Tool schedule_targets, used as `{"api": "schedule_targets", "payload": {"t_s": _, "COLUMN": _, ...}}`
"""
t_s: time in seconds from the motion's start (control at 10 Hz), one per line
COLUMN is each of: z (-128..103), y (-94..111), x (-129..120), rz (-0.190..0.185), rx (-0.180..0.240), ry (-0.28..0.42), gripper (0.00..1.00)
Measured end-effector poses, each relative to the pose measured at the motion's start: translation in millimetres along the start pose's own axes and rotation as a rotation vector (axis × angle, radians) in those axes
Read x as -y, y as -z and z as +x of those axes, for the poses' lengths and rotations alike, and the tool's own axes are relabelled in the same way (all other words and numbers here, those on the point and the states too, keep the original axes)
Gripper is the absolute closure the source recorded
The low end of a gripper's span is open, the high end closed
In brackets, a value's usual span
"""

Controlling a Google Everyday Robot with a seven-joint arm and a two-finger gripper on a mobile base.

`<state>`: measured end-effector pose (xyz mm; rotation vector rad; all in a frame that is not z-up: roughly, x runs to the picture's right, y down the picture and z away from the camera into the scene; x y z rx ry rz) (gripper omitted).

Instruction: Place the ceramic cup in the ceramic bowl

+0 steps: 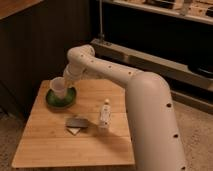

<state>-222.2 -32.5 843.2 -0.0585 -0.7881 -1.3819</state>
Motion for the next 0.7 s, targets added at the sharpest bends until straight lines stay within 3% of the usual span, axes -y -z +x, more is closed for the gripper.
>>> {"api": "schedule_targets", "payload": {"t_s": 0.1, "z": 4.3, "y": -5.2, "x": -2.2, "rz": 0.002, "rx": -0.002, "ry": -0.02, "gripper": 0.94}}
{"api": "schedule_targets", "payload": {"t_s": 0.3, "z": 2.9, "y": -11.2, "x": 0.0, "rz": 0.0, "rx": 0.002, "ry": -0.012, "gripper": 0.74}}
{"api": "schedule_targets", "payload": {"t_s": 0.7, "z": 2.9, "y": -18.9, "x": 1.3, "rz": -0.005, "rx": -0.005, "ry": -0.015, "gripper": 0.73}}
